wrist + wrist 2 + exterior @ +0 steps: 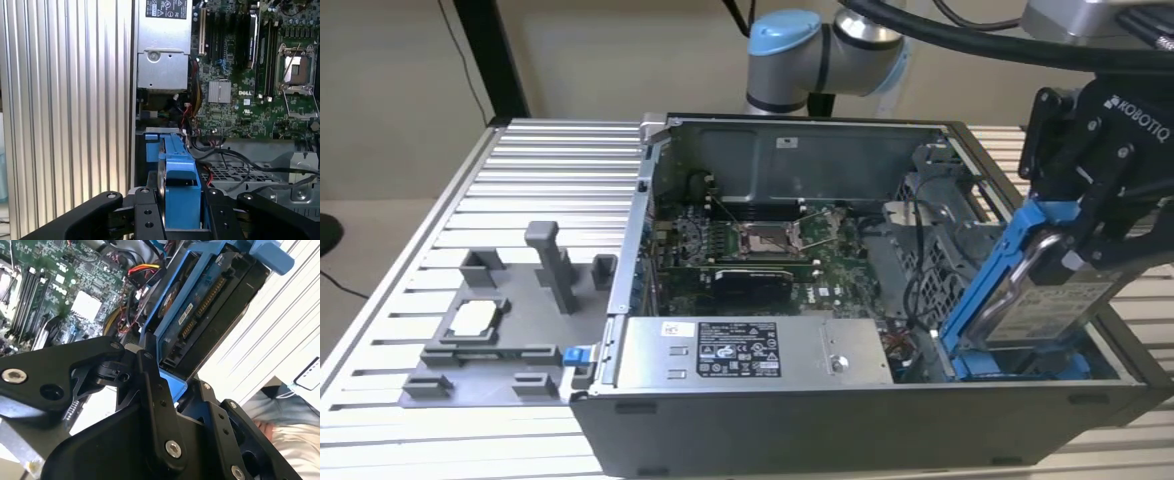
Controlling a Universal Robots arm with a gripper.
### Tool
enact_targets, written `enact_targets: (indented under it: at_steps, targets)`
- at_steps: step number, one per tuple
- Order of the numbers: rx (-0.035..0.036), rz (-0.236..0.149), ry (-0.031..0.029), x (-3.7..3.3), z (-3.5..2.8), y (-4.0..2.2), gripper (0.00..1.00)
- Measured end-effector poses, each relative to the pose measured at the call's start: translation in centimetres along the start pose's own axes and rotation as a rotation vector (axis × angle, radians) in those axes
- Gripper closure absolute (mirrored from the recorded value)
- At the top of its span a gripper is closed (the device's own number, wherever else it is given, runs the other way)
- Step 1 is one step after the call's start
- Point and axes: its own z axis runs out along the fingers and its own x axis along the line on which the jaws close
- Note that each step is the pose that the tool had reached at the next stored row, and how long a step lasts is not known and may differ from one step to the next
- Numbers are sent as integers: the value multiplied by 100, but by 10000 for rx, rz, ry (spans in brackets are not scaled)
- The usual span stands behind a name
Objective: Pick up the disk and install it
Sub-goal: 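Insert the disk into the insertion slot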
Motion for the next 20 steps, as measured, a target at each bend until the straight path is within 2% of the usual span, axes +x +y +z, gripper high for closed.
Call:
enact_targets:
  at_steps: [2, 5, 10, 14, 15, 16, 18, 20]
  targets:
    - [-2, 9, -12, 2, 27, -1, 100]
    - [-2, 17, -60, 6, 72, -1, 100]
    - [13, 17, -88, 12, 123, -1, 100]
    - [78, 16, -202, 13, 127, -6, 100]
    - [117, 16, -247, 13, 140, -7, 100]
    - [187, 22, -250, 17, 144, -2, 100]
    - [363, -13, -215, 12, 126, -15, 100]
    - [382, -11, -212, 13, 134, -14, 100]
